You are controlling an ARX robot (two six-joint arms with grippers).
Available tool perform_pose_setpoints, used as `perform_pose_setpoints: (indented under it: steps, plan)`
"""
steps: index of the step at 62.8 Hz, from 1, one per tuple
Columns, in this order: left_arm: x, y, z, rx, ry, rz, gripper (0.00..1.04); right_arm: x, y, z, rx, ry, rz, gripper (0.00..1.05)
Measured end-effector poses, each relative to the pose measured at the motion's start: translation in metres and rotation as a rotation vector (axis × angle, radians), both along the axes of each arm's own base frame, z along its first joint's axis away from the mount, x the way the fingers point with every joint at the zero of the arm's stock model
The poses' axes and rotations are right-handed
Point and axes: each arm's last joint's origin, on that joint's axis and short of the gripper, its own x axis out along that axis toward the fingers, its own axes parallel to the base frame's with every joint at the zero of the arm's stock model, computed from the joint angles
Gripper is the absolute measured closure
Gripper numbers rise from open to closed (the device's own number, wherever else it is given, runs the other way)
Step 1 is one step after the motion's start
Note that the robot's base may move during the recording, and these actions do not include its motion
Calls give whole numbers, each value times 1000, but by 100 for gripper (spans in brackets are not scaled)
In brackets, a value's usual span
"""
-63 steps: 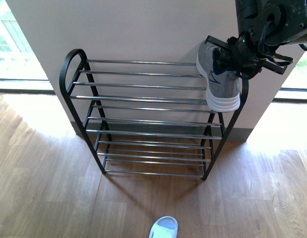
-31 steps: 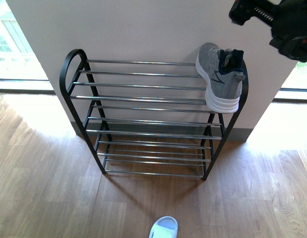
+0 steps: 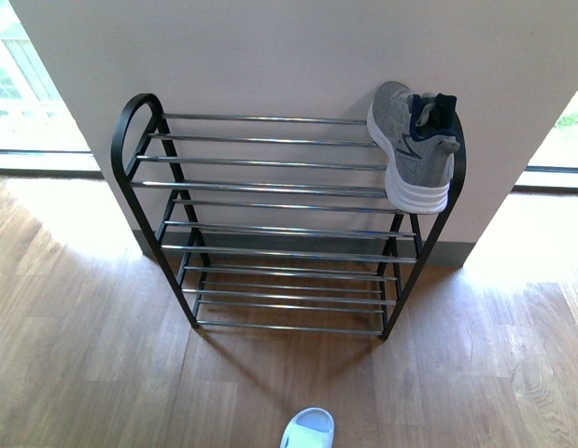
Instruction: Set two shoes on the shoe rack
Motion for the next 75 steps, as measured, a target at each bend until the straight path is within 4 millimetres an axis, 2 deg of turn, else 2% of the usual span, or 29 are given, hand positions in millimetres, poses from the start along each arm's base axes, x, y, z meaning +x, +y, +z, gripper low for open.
perform_pose_setpoints:
  steps: [4,10,16,21,26,37,75]
  plan:
    - [0,0,0,0,0,0,103,0,1,-1,-29,-22,-19,10]
    - [0,0,0,0,0,0,103,-8,3,-10,-223,-202,-260,27]
    - [0,0,0,0,0,0,103,-20,8,-18,-310,-246,-362,43]
    - [0,0,0,0,0,0,103,-28,12,-24,-332,-255,-346,55]
    - [0,0,0,0,0,0,103,-37,14,-33,-348,-250,-334,73]
    - [0,0,0,0,0,0,103,-50,14,-40,-359,-260,-336,103]
    - [0,0,0,0,0,0,103,-84,14,-62,-362,-277,-343,103]
